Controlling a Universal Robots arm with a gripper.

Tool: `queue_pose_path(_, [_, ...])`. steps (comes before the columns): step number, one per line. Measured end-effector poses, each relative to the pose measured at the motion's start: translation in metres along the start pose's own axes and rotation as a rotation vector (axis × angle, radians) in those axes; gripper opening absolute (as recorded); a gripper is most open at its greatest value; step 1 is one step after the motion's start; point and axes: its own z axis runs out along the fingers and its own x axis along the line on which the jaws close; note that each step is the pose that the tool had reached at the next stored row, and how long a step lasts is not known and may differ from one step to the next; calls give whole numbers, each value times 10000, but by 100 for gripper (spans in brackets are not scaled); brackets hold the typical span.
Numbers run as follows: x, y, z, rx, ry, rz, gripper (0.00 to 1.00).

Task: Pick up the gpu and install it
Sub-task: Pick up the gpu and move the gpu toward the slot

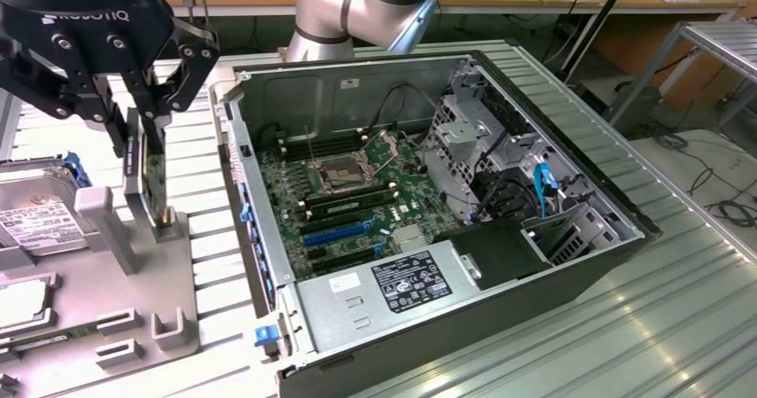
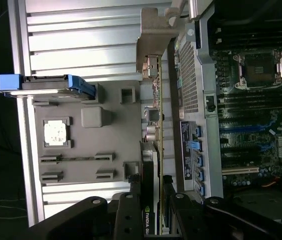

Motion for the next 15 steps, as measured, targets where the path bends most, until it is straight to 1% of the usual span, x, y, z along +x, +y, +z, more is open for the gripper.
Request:
queue_pose_path(4, [-39,3,0,1,0,0,27])
queue_pose_path(15, [-56,4,0,1,1,0,27])
